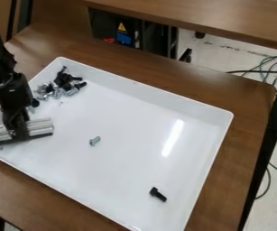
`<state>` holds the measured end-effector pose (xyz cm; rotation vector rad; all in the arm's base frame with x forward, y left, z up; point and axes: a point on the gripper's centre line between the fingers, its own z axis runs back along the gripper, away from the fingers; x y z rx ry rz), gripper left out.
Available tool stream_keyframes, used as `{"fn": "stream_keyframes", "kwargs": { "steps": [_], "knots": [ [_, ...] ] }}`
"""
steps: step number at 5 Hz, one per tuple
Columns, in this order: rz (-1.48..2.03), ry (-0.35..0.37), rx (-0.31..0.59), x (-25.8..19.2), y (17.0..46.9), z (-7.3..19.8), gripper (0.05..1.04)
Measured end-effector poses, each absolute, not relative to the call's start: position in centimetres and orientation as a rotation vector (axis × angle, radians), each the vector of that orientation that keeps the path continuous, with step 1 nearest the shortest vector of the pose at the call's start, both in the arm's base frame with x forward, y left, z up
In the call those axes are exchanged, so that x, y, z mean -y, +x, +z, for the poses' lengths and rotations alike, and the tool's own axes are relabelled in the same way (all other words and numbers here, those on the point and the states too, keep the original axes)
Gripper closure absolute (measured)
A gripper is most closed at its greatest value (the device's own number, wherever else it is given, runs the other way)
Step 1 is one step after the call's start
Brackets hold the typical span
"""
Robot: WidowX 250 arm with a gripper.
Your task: Sweep into pile
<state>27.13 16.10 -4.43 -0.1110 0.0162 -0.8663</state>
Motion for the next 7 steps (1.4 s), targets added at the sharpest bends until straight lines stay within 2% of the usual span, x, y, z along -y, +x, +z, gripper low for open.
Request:
{"fn": "stream_keyframes", "kwargs": {
  "steps": [2,3,4,5,6,7],
  "knots": [
    [-0.986,-0.111,0.103,-13.5,34.4,-3.9,0.736],
    [-0.980,-0.125,0.162,-13.2,35.8,-3.4,0.736],
    [-0.956,-0.127,0.171,-13.1,35.9,-3.3,0.736],
    [-0.903,-0.081,0.153,-13.1,34.6,-1.5,0.736],
    [-0.859,0.048,0.195,-13.5,33.7,3.4,0.736],
    [-0.864,0.096,0.204,-12.0,33.3,5.3,0.736]
  ]
}}
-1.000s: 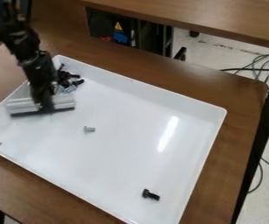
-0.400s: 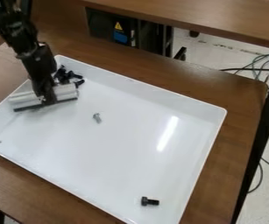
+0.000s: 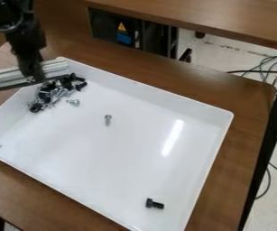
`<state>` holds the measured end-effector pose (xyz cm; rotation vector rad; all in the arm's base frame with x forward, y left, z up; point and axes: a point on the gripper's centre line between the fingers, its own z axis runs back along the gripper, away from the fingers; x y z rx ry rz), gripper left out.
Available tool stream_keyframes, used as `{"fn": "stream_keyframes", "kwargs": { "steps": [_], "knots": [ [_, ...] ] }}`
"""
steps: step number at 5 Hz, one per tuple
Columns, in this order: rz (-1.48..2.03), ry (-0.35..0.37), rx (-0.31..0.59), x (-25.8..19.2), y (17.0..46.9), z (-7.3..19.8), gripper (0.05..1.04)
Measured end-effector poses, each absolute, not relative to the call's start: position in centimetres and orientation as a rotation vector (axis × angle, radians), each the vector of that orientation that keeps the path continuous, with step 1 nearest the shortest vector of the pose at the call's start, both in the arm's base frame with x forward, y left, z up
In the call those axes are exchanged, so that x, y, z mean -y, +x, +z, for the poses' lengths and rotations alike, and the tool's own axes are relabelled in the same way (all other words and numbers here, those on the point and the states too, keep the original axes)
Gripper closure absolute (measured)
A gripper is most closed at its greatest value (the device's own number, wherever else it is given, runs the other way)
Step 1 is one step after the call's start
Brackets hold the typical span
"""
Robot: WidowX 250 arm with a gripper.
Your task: Sweep into pile
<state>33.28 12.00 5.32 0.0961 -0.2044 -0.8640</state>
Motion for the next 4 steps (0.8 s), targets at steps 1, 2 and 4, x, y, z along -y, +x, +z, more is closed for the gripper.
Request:
{"fn": "stream_keyframes", "kwargs": {
  "steps": [1,2,4],
  "knots": [
    [-0.920,0.063,0.162,-8.6,31.3,3.0,0.736],
    [-0.935,0.035,0.186,-6.7,29.6,0.1,0.736],
    [-0.920,0.040,0.275,-6.0,28.8,-3.9,0.736]
  ]
}}
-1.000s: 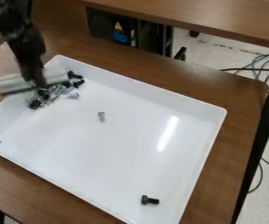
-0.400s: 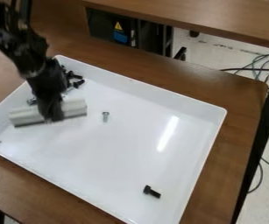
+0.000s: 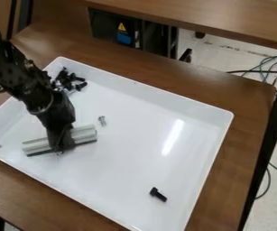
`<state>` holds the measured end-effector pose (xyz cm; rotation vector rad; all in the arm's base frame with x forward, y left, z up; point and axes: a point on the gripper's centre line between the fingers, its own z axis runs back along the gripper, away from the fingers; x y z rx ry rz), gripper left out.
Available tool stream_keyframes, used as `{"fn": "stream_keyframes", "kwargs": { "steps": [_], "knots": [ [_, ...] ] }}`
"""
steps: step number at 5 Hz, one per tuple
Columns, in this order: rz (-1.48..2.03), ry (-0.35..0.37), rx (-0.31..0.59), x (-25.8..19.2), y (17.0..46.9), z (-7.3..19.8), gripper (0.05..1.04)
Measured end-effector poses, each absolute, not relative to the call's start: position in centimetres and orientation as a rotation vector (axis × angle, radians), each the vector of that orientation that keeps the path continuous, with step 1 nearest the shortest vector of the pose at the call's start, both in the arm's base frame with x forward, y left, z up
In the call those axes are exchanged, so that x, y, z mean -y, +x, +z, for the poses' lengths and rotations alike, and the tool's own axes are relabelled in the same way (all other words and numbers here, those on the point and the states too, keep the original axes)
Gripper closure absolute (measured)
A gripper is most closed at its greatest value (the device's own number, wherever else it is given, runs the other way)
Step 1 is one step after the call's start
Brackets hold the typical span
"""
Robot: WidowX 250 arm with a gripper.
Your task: Sweep into pile
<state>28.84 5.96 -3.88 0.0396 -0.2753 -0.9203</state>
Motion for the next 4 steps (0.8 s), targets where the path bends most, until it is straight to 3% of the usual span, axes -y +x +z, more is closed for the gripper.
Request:
{"fn": "stream_keyframes", "kwargs": {
  "steps": [1,2,3,4],
  "knots": [
    [-0.946,0.040,0.290,-5.8,28.6,-4.1,0.683],
    [-0.923,0.020,0.260,-5.4,27.4,-3.0,0.364],
    [-0.829,0.078,0.214,-5.5,26.9,1.1,0.093],
    [-0.802,0.157,0.126,-3.9,26.8,4.2,0.072]
  ]
}}
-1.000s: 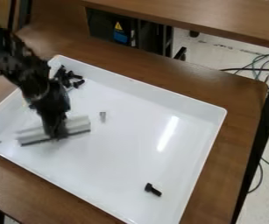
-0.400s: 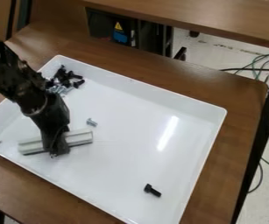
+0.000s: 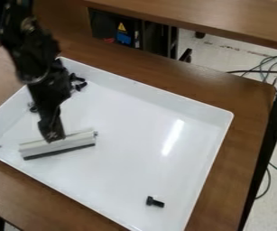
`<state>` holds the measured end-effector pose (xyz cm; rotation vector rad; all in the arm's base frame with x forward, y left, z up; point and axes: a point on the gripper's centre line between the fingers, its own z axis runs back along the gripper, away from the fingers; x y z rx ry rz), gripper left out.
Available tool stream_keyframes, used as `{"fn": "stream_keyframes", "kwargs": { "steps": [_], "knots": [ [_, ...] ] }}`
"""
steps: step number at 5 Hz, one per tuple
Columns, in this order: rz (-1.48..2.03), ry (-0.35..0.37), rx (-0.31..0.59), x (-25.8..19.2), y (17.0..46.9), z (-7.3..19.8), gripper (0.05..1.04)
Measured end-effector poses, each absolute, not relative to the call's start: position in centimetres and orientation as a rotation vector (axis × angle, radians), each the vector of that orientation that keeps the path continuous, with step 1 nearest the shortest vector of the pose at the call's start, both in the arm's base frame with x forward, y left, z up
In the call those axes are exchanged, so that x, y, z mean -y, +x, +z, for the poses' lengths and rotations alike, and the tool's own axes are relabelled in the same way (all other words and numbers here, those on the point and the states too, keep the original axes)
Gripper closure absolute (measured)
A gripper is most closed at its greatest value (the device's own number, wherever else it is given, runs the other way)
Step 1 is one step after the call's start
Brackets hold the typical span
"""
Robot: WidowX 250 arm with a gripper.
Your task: Sweep into pile
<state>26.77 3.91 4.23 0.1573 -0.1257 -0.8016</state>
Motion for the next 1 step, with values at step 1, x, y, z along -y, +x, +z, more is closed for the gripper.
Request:
{"fn": "stream_keyframes", "kwargs": {
  "steps": [1],
  "knots": [
    [-0.863,0.198,0.098,-0.22,27.32,5.24,0.081]
  ]
}}
